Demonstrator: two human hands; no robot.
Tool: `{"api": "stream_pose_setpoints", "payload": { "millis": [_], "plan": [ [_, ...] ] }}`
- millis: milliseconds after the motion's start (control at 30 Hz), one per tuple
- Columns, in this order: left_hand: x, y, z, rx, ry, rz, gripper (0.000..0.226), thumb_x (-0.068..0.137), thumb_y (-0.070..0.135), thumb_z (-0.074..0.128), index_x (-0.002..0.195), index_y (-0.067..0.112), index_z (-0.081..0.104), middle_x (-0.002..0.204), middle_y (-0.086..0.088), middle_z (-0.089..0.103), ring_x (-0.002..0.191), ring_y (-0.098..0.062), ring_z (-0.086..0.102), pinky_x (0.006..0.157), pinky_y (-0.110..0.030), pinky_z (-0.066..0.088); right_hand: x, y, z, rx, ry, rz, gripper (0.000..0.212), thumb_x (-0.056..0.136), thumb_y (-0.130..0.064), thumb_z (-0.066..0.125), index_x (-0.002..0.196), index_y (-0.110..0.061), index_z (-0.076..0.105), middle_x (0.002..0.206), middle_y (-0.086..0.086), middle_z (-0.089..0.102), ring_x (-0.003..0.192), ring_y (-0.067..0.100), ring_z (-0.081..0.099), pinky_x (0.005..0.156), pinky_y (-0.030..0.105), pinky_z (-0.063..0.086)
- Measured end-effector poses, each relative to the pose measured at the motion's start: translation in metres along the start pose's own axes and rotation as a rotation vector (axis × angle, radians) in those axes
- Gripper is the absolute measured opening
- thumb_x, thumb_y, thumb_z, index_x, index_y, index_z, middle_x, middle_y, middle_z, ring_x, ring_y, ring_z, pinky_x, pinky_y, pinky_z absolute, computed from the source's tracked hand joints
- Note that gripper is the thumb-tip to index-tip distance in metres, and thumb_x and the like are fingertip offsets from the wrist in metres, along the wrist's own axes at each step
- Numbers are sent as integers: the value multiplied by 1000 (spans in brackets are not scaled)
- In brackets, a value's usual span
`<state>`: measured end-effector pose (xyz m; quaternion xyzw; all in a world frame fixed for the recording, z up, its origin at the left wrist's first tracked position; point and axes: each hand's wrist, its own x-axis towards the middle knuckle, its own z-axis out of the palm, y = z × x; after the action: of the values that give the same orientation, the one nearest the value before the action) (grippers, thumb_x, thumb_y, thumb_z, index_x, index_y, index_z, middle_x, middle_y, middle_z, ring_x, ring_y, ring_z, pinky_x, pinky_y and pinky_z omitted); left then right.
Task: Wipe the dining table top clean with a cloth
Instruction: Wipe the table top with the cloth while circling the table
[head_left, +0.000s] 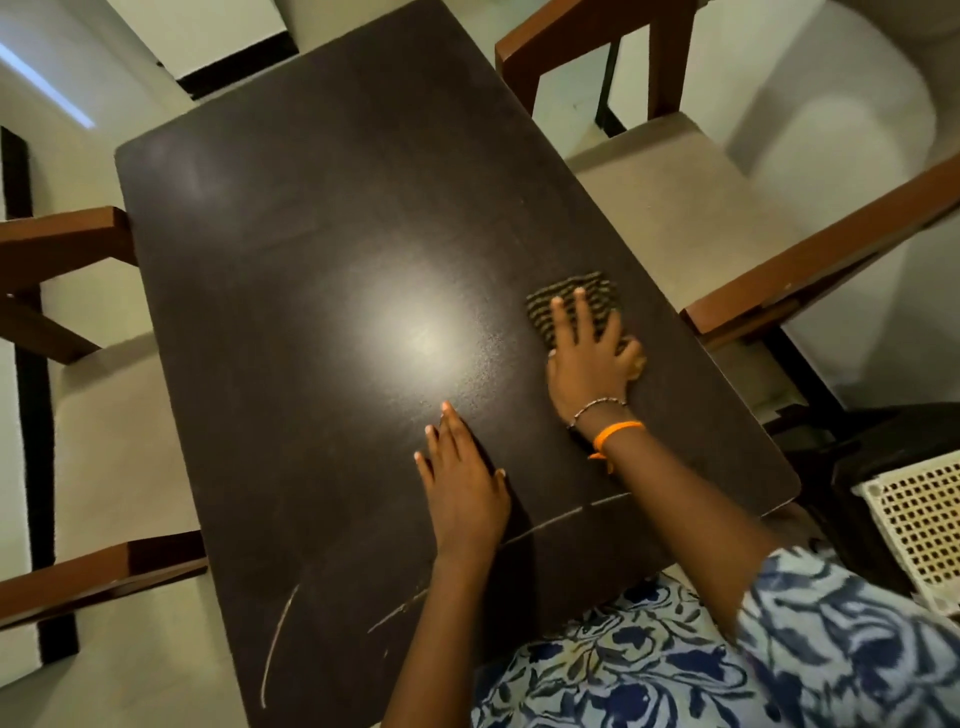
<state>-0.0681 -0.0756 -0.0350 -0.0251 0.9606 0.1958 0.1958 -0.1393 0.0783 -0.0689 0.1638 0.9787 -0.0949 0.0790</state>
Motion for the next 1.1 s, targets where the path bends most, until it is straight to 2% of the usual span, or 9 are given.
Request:
{"api": "stream_pose_setpoints", "payload": {
  "millis": [167, 300, 367, 600, 733, 900, 1000, 1100],
  "plan": [
    [-7, 6, 8, -2, 49, -87, 85, 92, 31, 48, 145, 0, -11, 157, -12, -11, 145, -27, -8, 116, -45, -8, -19, -80, 21, 2, -185, -579, 61, 94, -39, 36, 149, -31, 9, 160, -2, 2, 141, 40, 10, 104, 54, 20],
    [-3, 10, 8, 57, 42, -106, 95, 89, 47, 49, 145, 0, -12, 156, -13, -14, 145, -27, -10, 116, -43, -6, 10, -64, 16, -85, -120, -774, 61, 93, -31, 38, 149, -32, 13, 159, -5, 8, 140, 35, 17, 99, 48, 25],
    [1, 13, 7, 81, 37, -83, 99, 87, 51, 51, 145, 1, -13, 156, -12, -15, 145, -27, -10, 116, -43, -6, 32, -43, 10, -105, -79, -718, 63, 91, -31, 39, 148, -33, 13, 159, -6, 9, 139, 34, 20, 98, 46, 27],
    [16, 33, 5, 58, -26, 49, 112, 78, 48, 64, 145, 5, -15, 157, -7, -15, 144, -25, -14, 112, -41, -14, 123, 44, -28, -15, -9, -207, 59, 94, -29, 41, 148, -29, 17, 159, -2, 12, 138, 37, 20, 103, 52, 23],
    [21, 51, 13, 91, -74, 130, 118, 74, 42, 71, 145, 7, -17, 157, -6, -12, 144, -24, -14, 110, -41, -17, 138, 41, -37, -8, -33, -135, 59, 95, -28, 40, 149, -27, 16, 159, -1, 8, 139, 37, 18, 106, 52, 21],
    [22, 59, 20, 212, -88, 124, 116, 75, 43, 69, 145, 6, -17, 158, -8, -10, 146, -22, -7, 112, -47, -13, 69, 74, -30, -53, -51, -243, 61, 94, -29, 40, 149, -27, 14, 159, -2, 9, 139, 36, 20, 102, 52, 27],
    [20, 54, 18, 255, -51, 138, 115, 75, 51, 65, 145, 7, -16, 158, -6, -7, 146, -20, -3, 109, -46, -17, -3, 101, -24, -91, -19, -256, 64, 88, -28, 53, 147, -25, 26, 156, 1, 24, 132, 38, 36, 93, 51, 38],
    [20, 55, 18, 277, -40, 150, 115, 75, 51, 65, 145, 7, -15, 158, -7, -4, 146, -20, -1, 109, -46, -17, -56, 117, -19, -55, 3, -149, 70, 76, -25, 69, 140, -18, 42, 147, 9, 41, 120, 42, 50, 81, 53, 47]
  ]
}}
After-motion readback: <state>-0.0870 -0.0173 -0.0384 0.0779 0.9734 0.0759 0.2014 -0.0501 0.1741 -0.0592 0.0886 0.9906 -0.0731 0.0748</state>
